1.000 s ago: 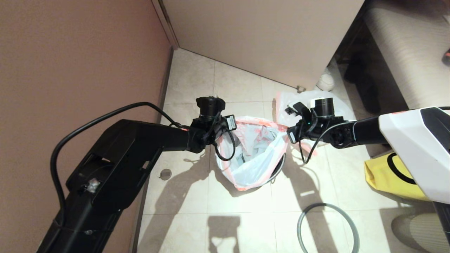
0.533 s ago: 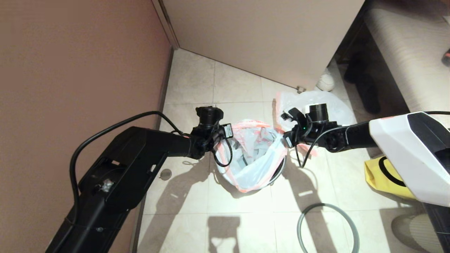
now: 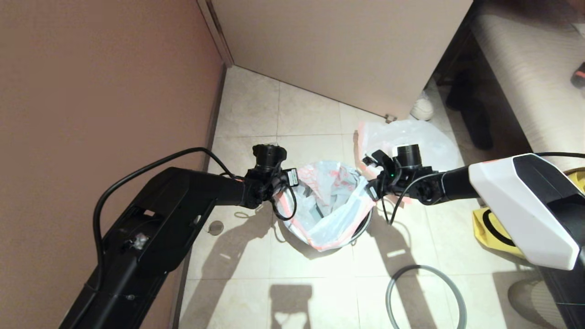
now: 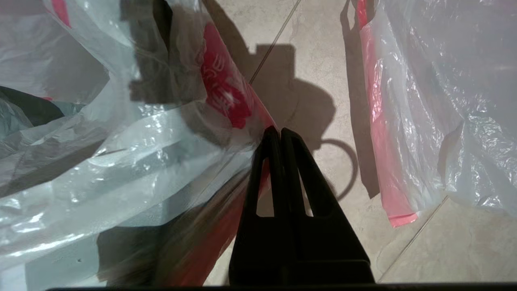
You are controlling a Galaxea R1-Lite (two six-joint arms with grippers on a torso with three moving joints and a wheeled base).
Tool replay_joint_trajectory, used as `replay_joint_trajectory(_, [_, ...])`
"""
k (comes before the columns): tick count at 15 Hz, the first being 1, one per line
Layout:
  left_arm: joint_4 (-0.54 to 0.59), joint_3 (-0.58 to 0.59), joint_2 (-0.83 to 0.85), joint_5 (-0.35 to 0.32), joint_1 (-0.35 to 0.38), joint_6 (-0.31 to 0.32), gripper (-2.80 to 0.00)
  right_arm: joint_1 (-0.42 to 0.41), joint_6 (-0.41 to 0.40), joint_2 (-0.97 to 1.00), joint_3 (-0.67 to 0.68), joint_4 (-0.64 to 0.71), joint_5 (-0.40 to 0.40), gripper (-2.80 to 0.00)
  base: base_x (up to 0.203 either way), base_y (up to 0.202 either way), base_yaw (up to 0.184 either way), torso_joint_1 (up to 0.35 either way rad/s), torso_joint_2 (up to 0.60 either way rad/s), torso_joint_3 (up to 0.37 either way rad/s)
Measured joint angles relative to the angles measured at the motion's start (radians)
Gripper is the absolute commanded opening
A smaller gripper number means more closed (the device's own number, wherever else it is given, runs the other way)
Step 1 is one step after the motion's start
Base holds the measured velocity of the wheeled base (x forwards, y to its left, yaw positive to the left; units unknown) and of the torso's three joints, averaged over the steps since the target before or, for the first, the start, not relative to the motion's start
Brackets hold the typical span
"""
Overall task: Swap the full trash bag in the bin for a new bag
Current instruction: Put the new garbage bag on the trash can
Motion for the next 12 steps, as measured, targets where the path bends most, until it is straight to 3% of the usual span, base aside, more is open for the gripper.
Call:
replay_joint_trajectory(5, [0.162,0.046,-0.063,-0.011,0.015,-0.038,-2.8,-0.001,0.008,-0.035,0.005,0.029,-0.005,-2.8,0.0,0.0,0.0,0.0,0.0,0.0])
replay_joint_trajectory(9, [0.279,0.199,-0.154,-0.013,0.008,-0.053,-2.8,0.011,0.014,-0.075,0.039,0.082,-0.045,-2.8,0.0,0.0,0.0,0.0,0.0,0.0])
replay_joint_trajectory(12, [0.29,0.303,-0.197,-0.013,0.003,-0.075,-2.8,0.011,0.017,-0.076,0.066,0.081,-0.072,-2.8,0.0,0.0,0.0,0.0,0.0,0.0])
